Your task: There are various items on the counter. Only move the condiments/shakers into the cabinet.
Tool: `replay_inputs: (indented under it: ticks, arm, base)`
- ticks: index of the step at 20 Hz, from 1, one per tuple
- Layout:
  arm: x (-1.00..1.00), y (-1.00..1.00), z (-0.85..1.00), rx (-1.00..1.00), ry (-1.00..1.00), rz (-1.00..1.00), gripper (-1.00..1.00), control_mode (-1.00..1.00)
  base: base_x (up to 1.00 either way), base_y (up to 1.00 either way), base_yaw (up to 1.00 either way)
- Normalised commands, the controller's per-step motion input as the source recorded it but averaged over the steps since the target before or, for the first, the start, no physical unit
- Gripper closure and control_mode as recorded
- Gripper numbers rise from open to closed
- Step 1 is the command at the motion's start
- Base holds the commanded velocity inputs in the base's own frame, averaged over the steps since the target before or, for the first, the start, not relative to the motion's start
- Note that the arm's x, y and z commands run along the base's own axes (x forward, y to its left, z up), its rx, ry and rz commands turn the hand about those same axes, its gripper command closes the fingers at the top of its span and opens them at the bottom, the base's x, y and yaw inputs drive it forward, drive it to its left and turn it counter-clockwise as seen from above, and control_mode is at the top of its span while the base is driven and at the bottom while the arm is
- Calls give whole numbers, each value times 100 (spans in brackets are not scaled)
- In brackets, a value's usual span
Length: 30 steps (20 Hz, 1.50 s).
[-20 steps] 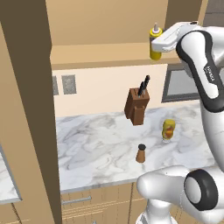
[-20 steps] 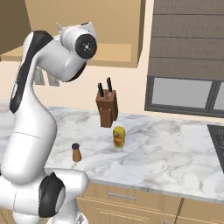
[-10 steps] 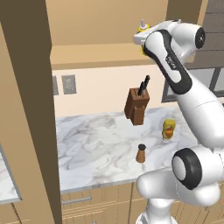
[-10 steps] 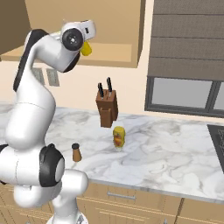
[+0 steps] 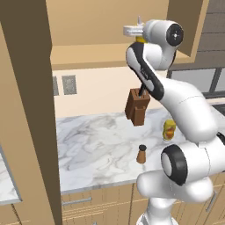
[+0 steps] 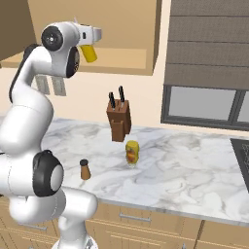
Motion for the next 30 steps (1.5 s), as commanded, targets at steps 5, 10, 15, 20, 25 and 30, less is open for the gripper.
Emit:
replay_inputs:
  ticks: [5,10,15,20,25,30]
  arm:
    - [0,-8,-18,19,0,-19,100,-100]
    - [23,-23,-3,19,-4,-5,100,-100]
    - [47,-24,20,21,0,0,100,-100]
    - [45,-7,0,8,0,0,100,-100]
    - [57,0,0,1,0,0,100,-100]
    - [13,1,-3,0,0,-1,100,-100]
  base:
    - [0,0,0]
    - [0,0,0]
    - [0,0,0]
    - [0,0,0]
    - [0,0,0]
    - [0,0,0]
